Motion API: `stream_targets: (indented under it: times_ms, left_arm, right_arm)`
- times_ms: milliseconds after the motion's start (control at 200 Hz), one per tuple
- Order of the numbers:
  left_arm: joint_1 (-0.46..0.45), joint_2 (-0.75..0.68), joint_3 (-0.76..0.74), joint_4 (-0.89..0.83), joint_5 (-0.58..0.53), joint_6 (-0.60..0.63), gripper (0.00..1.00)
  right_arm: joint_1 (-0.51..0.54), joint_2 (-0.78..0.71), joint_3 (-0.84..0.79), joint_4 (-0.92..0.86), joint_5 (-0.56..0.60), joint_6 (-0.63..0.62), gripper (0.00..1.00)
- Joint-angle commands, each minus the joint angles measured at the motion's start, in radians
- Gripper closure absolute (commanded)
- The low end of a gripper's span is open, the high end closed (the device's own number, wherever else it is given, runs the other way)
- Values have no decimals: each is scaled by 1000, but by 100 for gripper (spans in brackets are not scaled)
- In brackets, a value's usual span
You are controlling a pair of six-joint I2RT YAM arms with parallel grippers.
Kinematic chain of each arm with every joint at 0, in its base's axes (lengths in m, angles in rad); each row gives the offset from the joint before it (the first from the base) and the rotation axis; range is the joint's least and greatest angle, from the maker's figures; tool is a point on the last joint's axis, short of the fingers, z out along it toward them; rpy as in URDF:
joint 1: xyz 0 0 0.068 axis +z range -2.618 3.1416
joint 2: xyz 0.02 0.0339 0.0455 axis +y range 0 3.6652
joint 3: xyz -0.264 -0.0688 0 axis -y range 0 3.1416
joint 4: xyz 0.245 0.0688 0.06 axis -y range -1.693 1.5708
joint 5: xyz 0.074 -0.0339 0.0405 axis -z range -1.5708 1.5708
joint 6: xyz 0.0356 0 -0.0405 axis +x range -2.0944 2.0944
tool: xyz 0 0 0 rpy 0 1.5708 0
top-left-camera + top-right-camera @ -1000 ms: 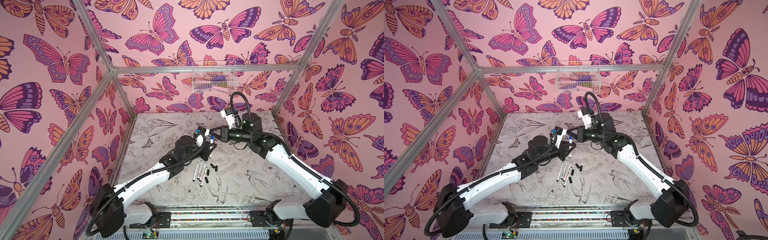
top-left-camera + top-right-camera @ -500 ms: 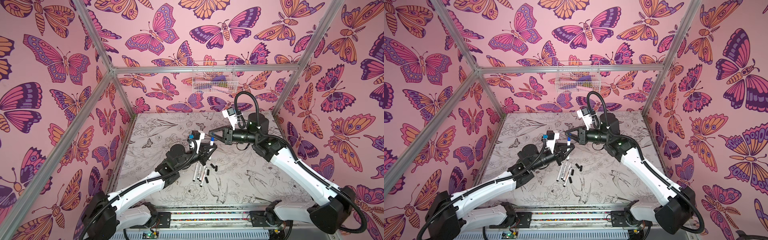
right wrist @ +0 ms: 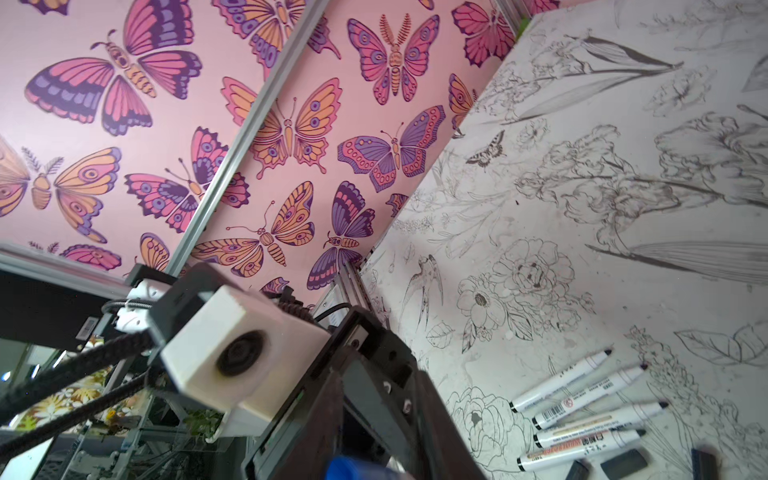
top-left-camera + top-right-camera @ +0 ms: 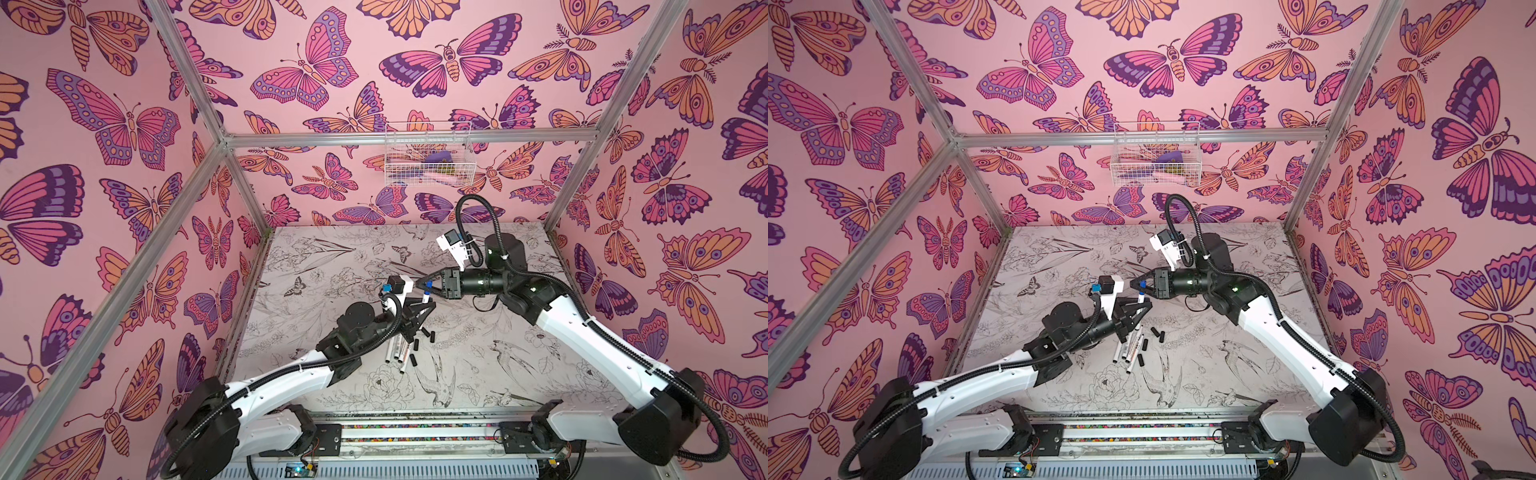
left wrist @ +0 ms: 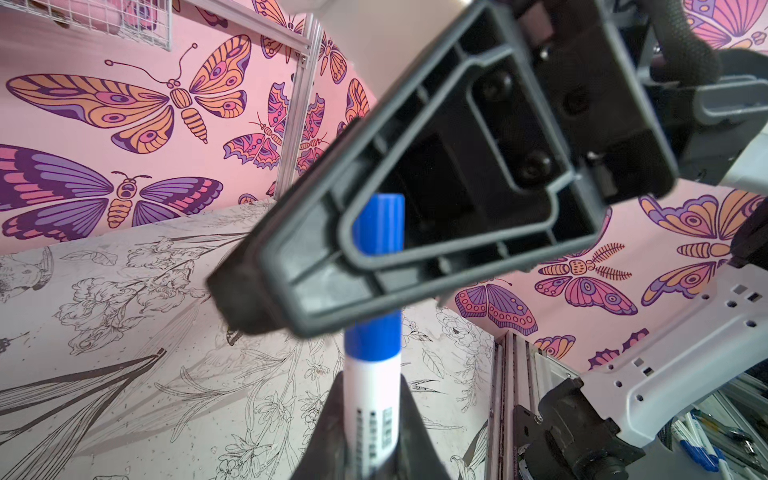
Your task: Insert the pens into the pen caps
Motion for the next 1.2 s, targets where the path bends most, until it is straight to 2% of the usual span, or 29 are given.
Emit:
stream_targets:
  times_ms: [0,105,290,396,496,621,706,836,997,1192]
  left_arm:
    - [0,34,-36,209,-16,13,100]
    - [4,61,-77,232,-49,-9,100]
    - [50,68,-134,222,-117,-62,100]
    - [138,68,-143,127,-167,-158,100]
    - [233,110,-89,-119,-201,-220,100]
    - [294,191,68,-475,-222,-158,100]
    - [304,257,155,-604,-260,-104,100]
    - [342,348,224,-682,-260,-61,100]
    - [404,468,297,-790,-285,-96,100]
    - [434,558,362,-892,-336,-120,100]
  right_arm:
    - [-12,5,-2,-74,46,0,49]
    - [-31,-23,-5,-43,97,19,36]
    - [-83,-104,-51,-11,228,37,34]
    - [-105,-146,-74,-44,338,32,35]
    - [-109,-159,-83,-97,405,10,35]
    - [-109,-155,-105,-107,400,20,37]
    - [-109,-149,-116,-101,391,25,38]
    - [-109,-143,-113,-108,386,21,38]
    - [-109,-147,-112,-124,392,8,39]
    - [-109,-166,-125,-138,400,-3,39]
